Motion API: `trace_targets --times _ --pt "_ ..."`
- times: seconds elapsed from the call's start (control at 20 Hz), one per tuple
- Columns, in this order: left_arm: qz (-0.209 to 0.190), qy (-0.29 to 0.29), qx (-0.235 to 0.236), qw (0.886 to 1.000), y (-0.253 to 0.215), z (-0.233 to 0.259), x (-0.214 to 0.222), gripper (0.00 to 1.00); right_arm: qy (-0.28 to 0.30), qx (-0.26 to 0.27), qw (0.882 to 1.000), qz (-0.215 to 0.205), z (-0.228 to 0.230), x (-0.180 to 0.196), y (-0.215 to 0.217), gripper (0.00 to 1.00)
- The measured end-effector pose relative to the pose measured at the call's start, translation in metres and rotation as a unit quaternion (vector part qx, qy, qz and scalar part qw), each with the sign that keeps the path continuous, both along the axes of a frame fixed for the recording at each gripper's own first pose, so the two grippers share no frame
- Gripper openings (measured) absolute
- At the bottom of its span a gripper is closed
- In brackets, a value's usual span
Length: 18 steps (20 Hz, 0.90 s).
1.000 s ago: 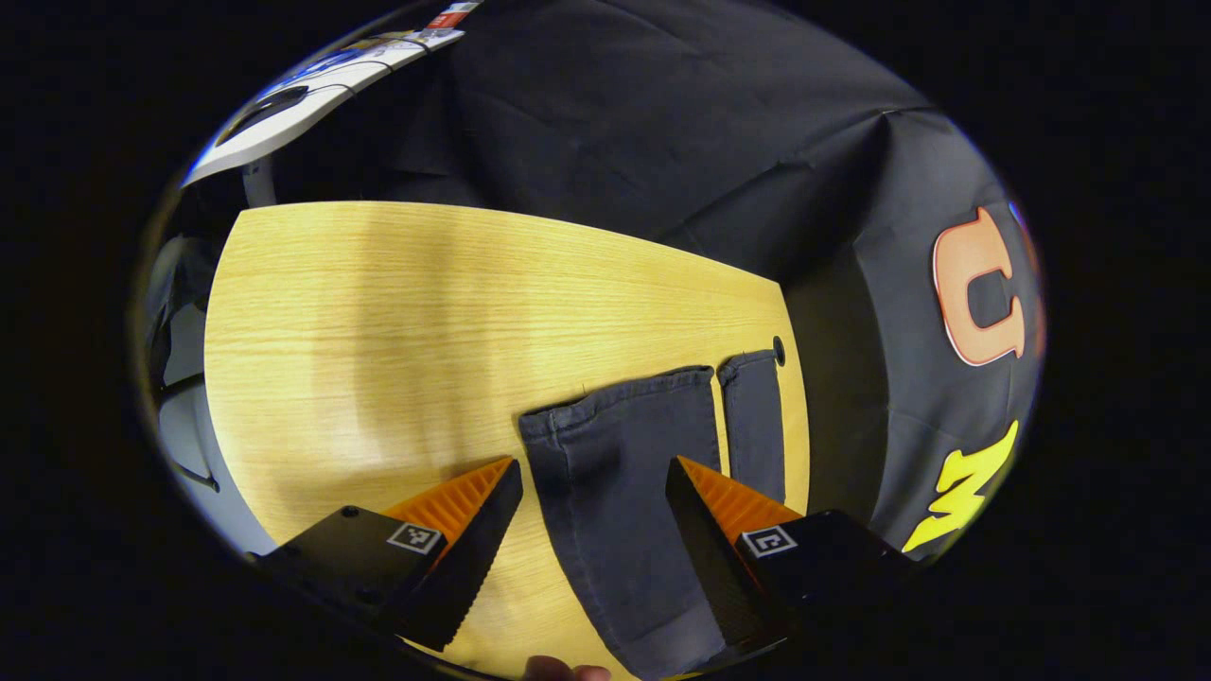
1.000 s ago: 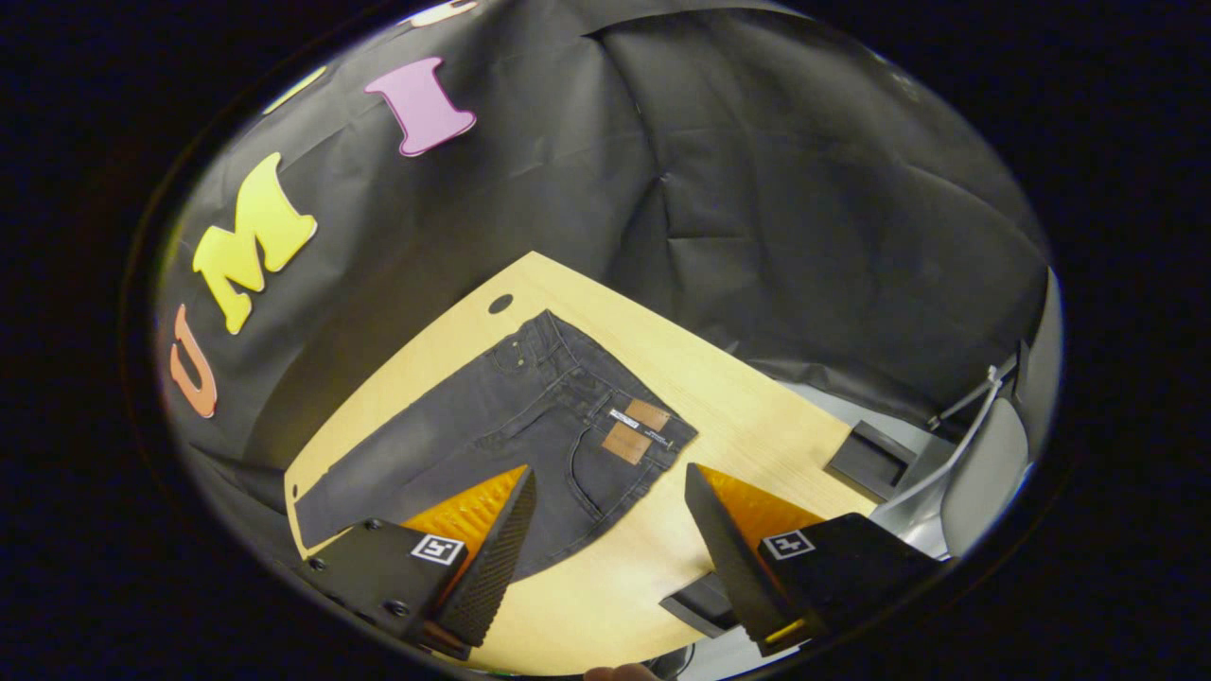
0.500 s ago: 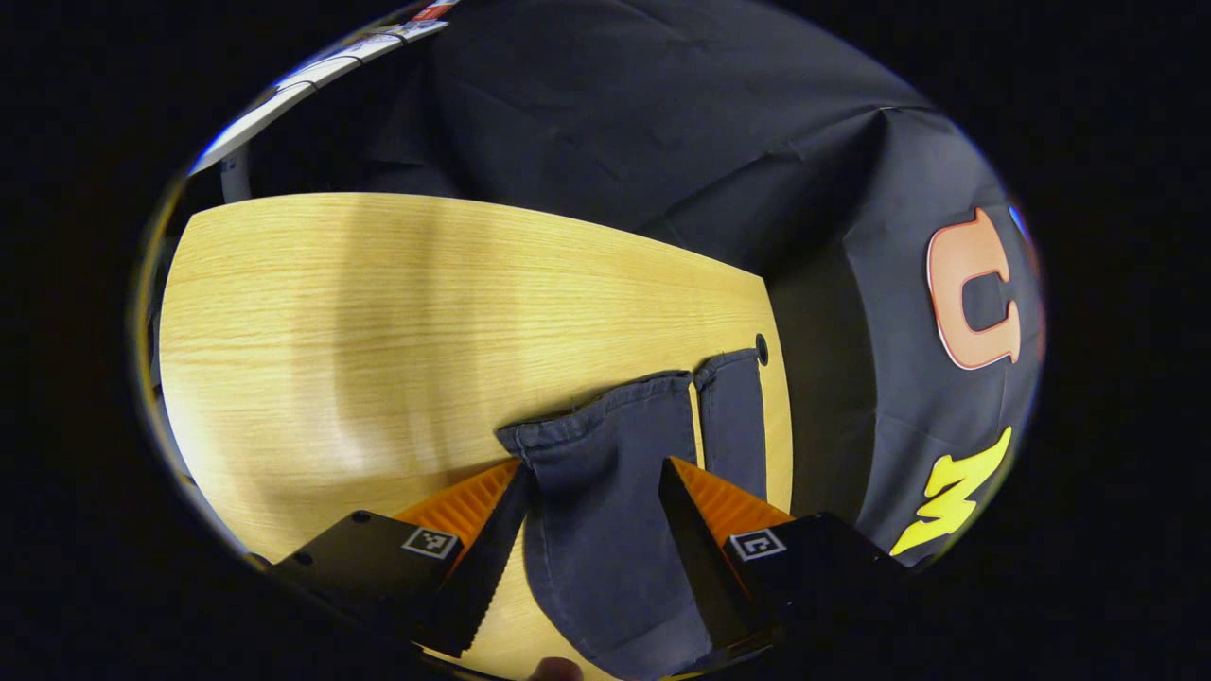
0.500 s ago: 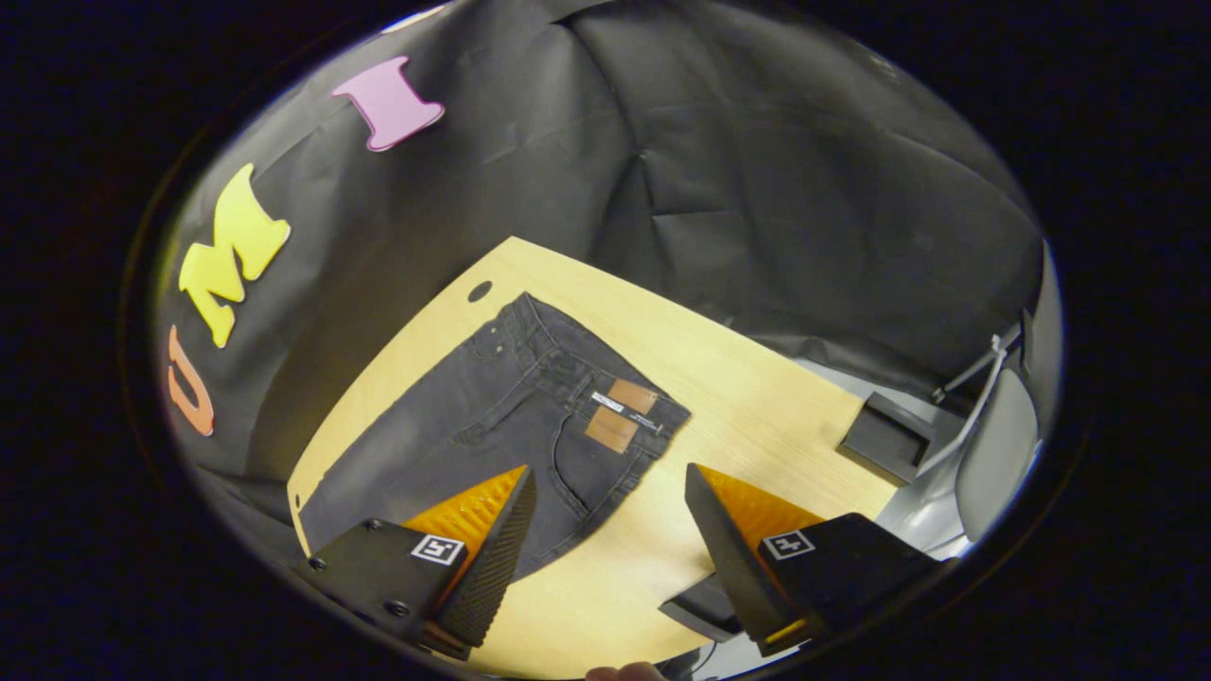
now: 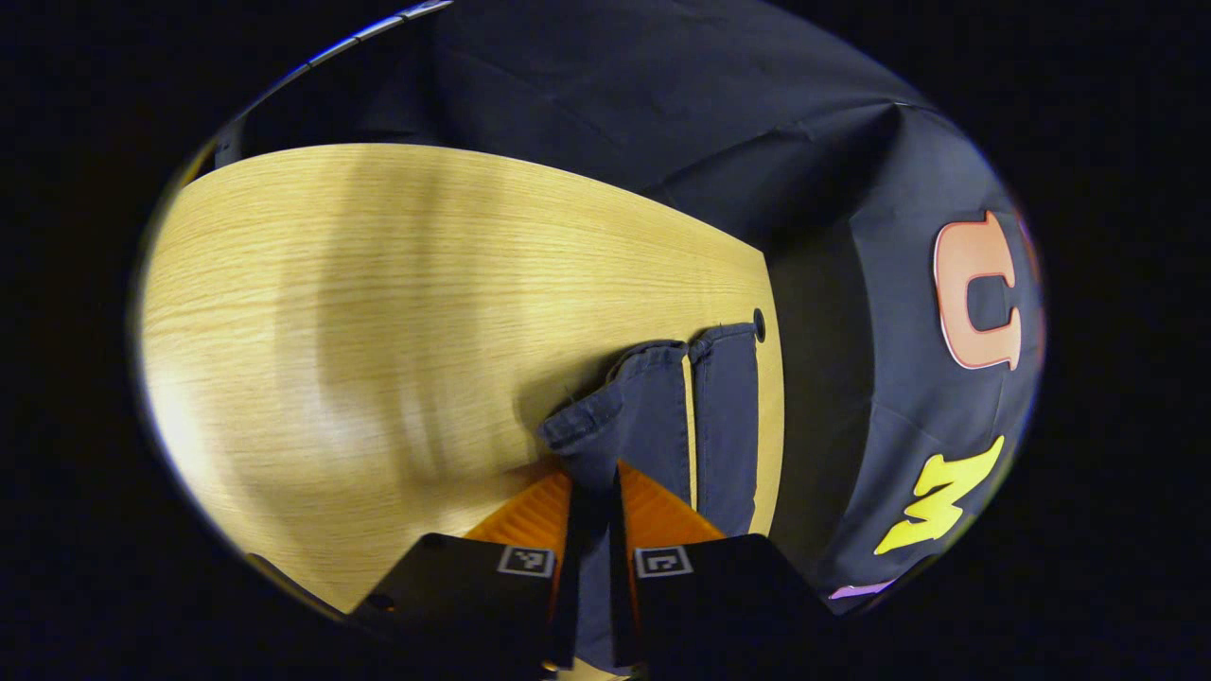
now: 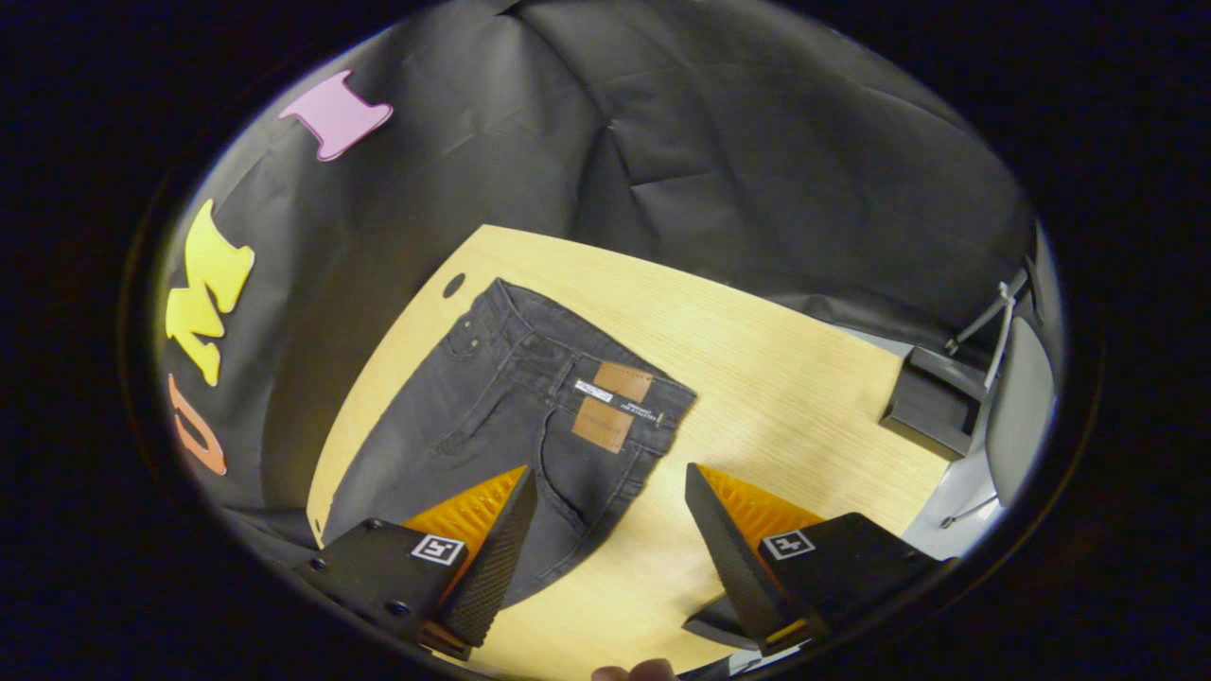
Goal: Grasp the waist and the cuffs of the jeans and fold them to make the two legs overlap; first hold the waist and fold one-third of the jeans toward the cuffs, then hold the cuffs and fold the remaining one-third in the same direction to finish folding.
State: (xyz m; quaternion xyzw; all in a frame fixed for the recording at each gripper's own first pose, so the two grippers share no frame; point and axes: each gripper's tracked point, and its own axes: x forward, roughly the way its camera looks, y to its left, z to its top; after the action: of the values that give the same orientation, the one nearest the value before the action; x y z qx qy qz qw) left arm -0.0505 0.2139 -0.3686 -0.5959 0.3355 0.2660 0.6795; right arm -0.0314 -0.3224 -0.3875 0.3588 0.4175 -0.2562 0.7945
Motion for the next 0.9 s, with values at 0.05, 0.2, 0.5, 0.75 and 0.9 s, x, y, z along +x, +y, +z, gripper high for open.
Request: trace_targets --times 0.05,0.2,0.5,0.75,0.9 --pt "-0.002 -0.003 -0.004 1.0 -0.001 0.003 -0.001 0.12 0.006 -0.009 1.0 -0.002 -0.004 0.001 -0.002 0.98" --pt "-0.011 -0.004 -0.009 1.0 -0.002 0.011 0.0 0.06 0.027 -0.052 0.998 0.003 -0.017 0.006 -0.007 0.98" --pt "-0.015 0.002 -0.013 1.0 -0.003 0.018 0.001 0.04 0.049 -0.116 0.992 0.022 -0.026 0.024 -0.001 0.99" --pt "-0.01 0.011 -0.02 1.0 -0.003 0.016 -0.002 0.04 0.07 -0.193 0.977 0.051 -0.033 0.026 -0.002 0.94" --pt "-0.008 0.013 -0.026 1.0 -0.004 0.016 -0.001 0.04 0.068 -0.193 0.977 0.054 -0.03 0.028 0.0 0.87"
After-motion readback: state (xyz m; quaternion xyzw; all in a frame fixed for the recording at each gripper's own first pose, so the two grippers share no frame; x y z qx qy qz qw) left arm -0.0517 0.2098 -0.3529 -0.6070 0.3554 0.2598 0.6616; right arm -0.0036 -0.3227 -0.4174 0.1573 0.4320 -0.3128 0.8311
